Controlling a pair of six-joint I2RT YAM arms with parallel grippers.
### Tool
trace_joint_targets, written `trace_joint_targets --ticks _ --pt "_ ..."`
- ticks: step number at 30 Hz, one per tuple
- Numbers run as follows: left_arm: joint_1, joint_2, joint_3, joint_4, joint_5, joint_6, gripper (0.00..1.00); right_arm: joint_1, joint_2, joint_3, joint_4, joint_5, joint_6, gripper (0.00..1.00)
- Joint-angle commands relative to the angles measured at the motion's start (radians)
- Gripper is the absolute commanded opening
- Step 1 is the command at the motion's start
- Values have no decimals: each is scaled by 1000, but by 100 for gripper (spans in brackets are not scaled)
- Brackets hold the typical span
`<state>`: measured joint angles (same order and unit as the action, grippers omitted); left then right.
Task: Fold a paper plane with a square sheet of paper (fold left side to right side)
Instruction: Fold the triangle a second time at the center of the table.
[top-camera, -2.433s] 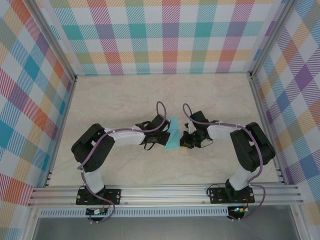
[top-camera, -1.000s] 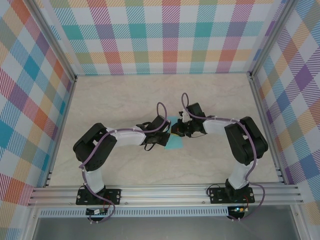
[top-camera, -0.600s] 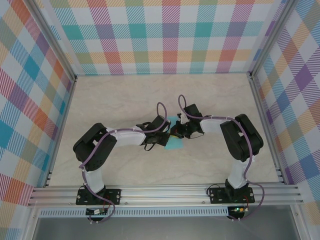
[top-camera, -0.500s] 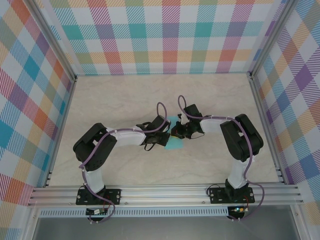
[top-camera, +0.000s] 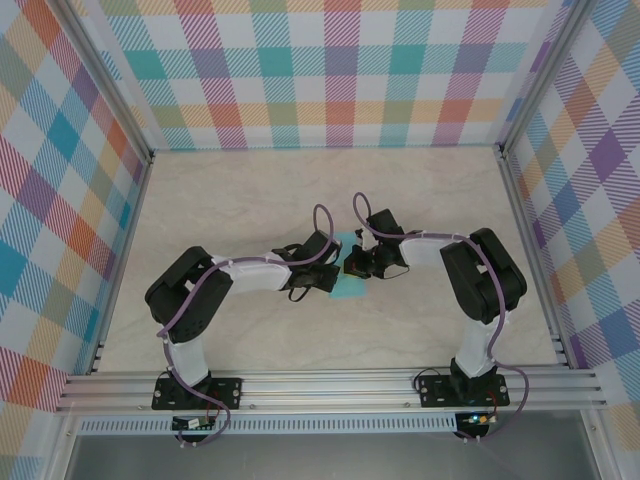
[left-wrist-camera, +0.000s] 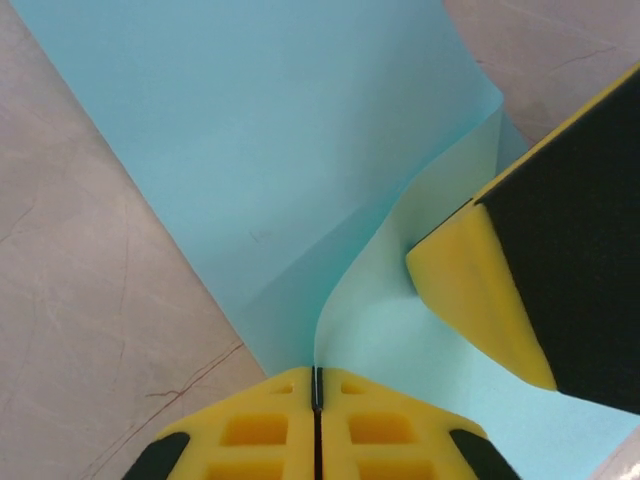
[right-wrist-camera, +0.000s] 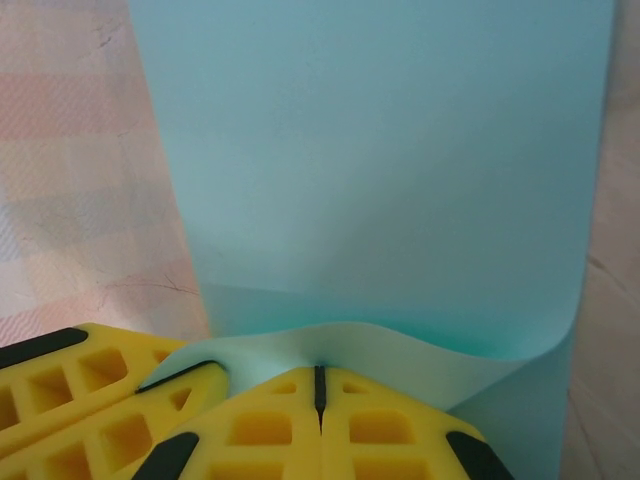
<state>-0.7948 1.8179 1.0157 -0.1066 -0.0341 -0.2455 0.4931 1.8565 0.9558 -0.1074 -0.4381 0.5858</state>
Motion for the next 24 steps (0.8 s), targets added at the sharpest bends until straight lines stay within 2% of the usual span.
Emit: trace_joint_targets --ticks 1,4,6,12,15,21,24 --pt "17 -101 -15 -50 1 -12 18 7 41 -9 -75 63 -28 1" --pt "18 -160 -25 -70 -1 -20 27 7 40 -9 -75 65 -27 1" --pt "18 -195 -43 -60 22 -29 29 7 38 -11 -75 65 -27 1" --pt "19 -201 -106 77 252 -90 28 7 38 -9 -78 64 -26 1" --pt "17 -160 -122 138 318 -124 27 8 35 -8 -80 64 -27 1" --pt "18 -86 -109 171 349 -137 26 8 33 -5 -87 64 -29 1" --pt "17 -61 -104 164 330 -141 26 7 34 -5 -92 67 -32 1"
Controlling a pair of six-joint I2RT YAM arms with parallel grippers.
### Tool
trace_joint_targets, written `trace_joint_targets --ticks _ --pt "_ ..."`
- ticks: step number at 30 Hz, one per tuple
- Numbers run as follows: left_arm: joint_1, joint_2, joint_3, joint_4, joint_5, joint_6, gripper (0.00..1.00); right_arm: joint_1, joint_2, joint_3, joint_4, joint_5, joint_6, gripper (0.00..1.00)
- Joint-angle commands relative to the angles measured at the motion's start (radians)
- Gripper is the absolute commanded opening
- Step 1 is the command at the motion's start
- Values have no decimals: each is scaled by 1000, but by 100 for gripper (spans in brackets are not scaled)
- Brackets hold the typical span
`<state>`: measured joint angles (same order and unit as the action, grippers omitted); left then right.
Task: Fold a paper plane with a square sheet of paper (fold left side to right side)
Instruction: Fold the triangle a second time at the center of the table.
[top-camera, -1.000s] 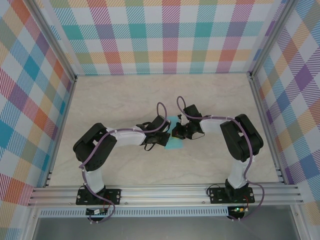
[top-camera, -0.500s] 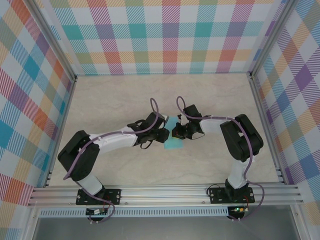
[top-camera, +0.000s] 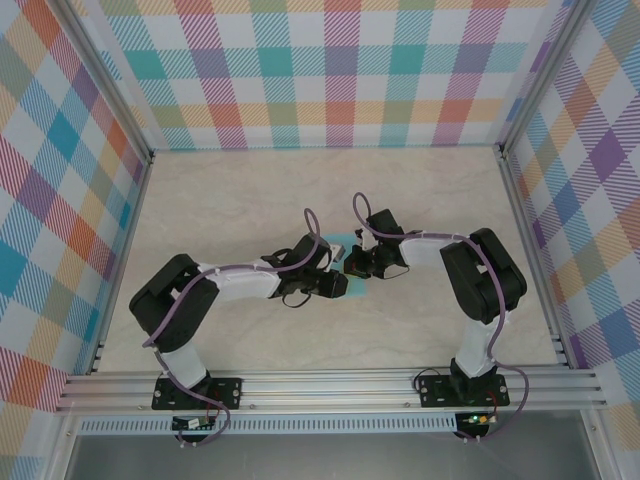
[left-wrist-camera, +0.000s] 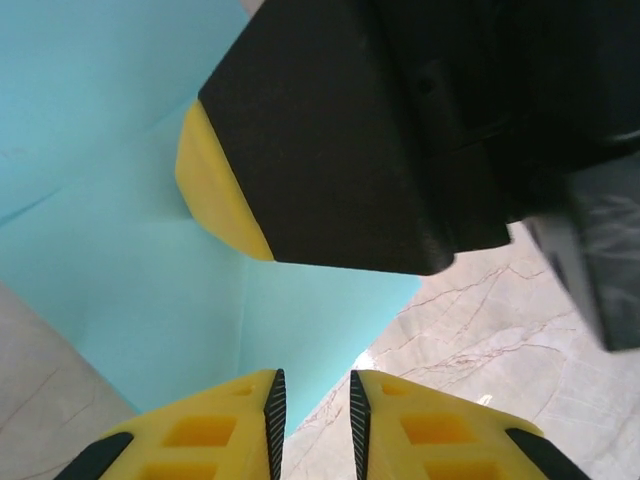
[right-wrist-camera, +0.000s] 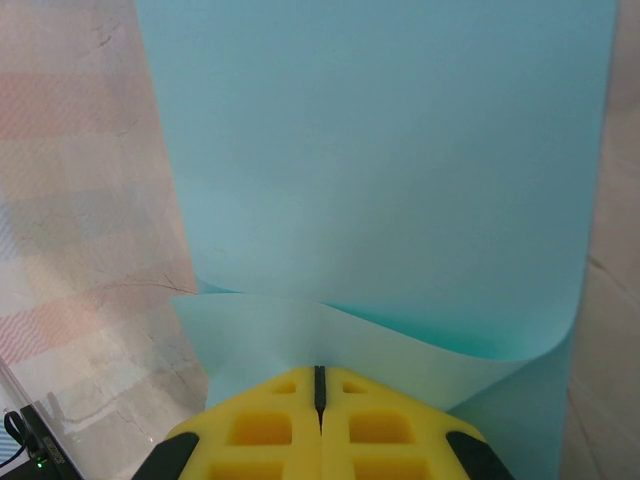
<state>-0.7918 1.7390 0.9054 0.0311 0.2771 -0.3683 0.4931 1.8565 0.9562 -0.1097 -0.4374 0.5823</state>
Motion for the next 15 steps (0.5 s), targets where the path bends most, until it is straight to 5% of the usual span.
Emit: trace_joint_targets --ticks 1,15 --pt "14 24 6 21 5 -18 25 7 34 -5 -89 67 -29 1" --pt "15 37 -60 22 -53 -42 21 7 31 0 -114 85 -46 1"
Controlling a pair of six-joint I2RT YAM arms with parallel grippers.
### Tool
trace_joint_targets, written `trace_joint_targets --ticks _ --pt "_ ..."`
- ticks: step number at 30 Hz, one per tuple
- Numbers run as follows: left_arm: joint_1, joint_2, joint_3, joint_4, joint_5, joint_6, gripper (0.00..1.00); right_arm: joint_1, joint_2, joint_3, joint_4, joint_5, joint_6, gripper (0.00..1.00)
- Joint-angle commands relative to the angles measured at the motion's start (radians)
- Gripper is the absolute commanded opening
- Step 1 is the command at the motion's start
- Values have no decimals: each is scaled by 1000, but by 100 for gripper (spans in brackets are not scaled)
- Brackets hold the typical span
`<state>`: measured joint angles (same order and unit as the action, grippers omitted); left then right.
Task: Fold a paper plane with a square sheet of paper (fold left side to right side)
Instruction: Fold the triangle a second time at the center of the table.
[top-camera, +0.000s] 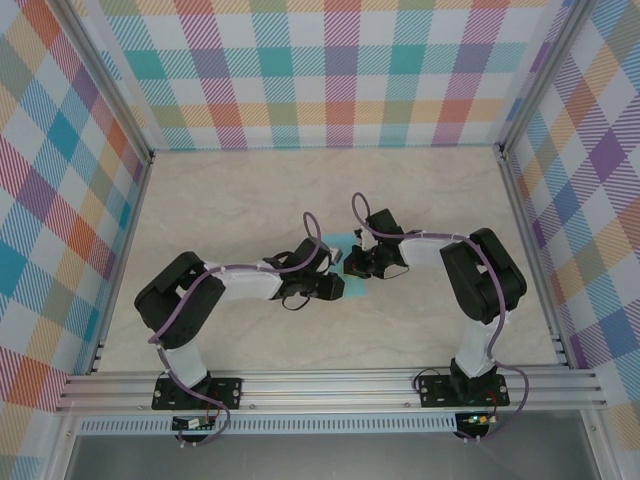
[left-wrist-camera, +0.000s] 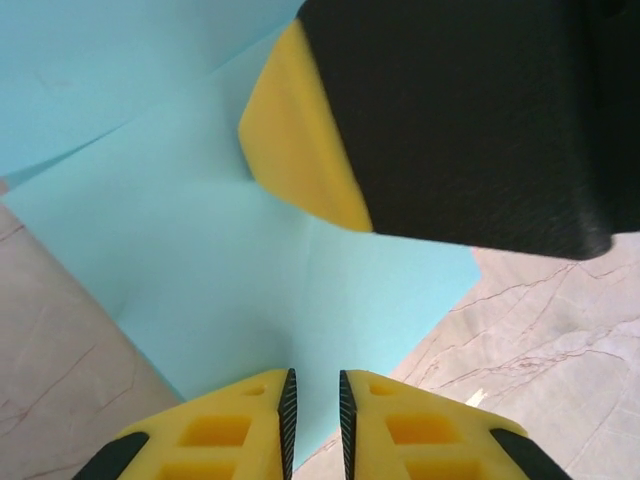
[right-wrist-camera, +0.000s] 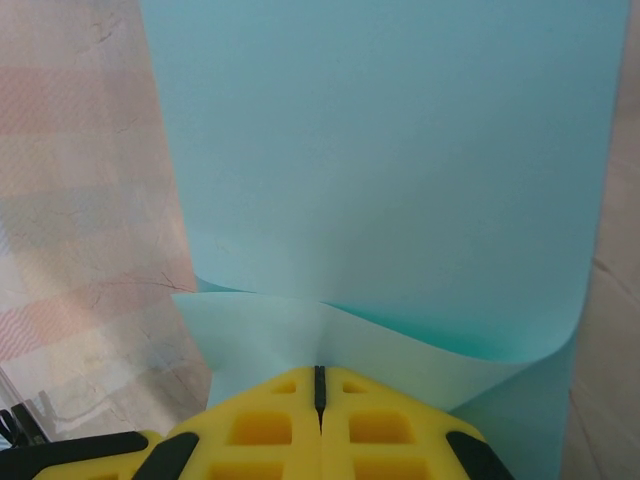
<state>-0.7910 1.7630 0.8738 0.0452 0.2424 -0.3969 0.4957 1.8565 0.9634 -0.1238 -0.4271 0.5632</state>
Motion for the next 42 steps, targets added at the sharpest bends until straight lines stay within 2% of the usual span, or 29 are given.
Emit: trace_joint_targets --ticks 1,8,17,25,42 --pt "13 13 -33 10 -20 -14 20 5 30 -8 -100 75 -27 1" --pt "15 4 -73 9 -35 -26 13 1 5 -8 -82 55 -33 0" --pt "14 -13 -129 38 -25 -40 0 5 -152 -85 5 -39 -22 0" --pt "14 -11 -129 41 -22 -40 0 53 -182 -180 98 -52 33 0" --pt "12 -12 -128 36 -25 -40 0 86 -83 -86 113 -39 33 0"
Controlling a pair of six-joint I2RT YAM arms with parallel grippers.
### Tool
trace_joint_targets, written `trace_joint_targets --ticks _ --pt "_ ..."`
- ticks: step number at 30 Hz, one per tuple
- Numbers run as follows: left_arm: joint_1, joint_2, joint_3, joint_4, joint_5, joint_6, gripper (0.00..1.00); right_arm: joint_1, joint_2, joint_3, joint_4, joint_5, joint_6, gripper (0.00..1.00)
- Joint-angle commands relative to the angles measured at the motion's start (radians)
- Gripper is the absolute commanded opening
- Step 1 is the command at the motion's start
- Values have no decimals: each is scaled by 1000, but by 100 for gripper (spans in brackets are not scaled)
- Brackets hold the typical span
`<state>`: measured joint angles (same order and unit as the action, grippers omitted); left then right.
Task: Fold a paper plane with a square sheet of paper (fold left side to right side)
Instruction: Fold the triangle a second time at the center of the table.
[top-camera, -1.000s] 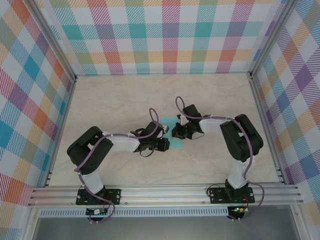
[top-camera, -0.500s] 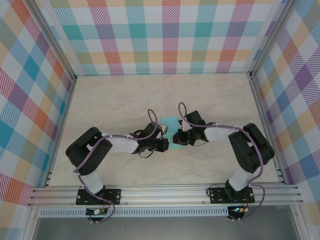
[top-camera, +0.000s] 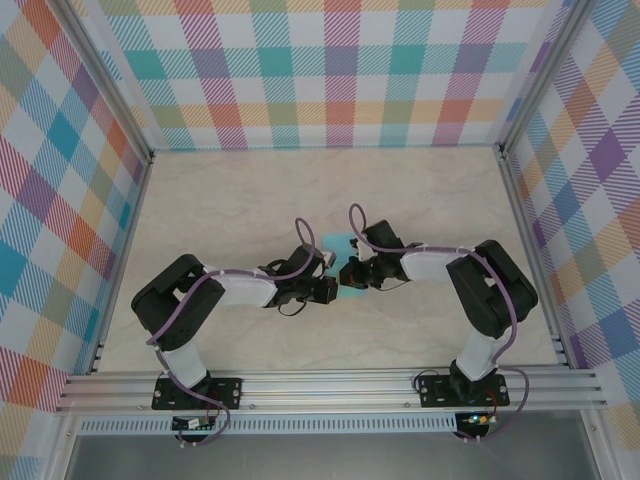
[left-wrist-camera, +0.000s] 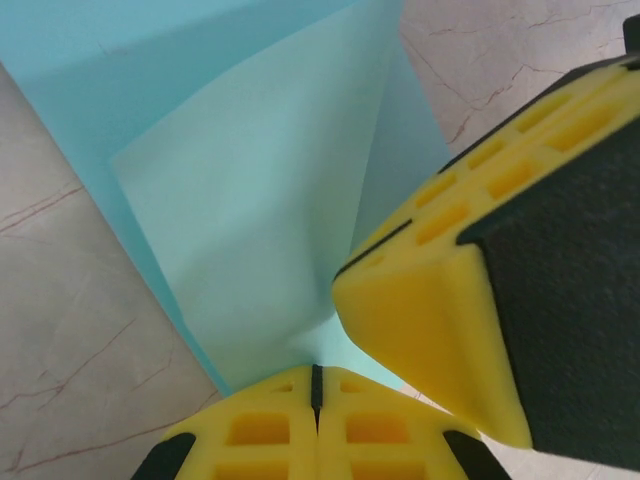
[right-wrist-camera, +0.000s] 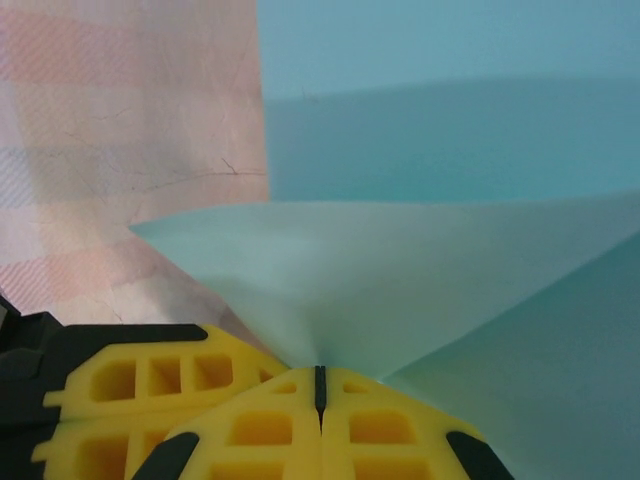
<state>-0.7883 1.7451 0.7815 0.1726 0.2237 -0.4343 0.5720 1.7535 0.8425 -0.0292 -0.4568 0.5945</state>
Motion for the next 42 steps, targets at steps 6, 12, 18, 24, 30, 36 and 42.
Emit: trace_joint_targets --ticks 6,12,18,24,30,36,42 --pt "10 8 -37 -93 -7 -5 0 10 47 54 -33 44 -26 0" --pt "10 9 -36 -96 -9 -4 0 10 89 64 -74 79 -47 0" --pt "9 8 -38 -105 -10 -6 0 -12 74 71 -117 147 -101 0" --pt "10 9 -42 -107 -8 -5 0 -77 59 70 -99 142 -129 0" --pt "10 11 -43 -105 -6 -5 0 -158 84 121 -119 121 -165 0" --pt "9 5 -48 -105 -9 -3 0 -215 107 165 -154 113 -193 0" --pt "10 -3 -49 -96 -3 -3 0 -210 -36 134 -165 86 -179 0"
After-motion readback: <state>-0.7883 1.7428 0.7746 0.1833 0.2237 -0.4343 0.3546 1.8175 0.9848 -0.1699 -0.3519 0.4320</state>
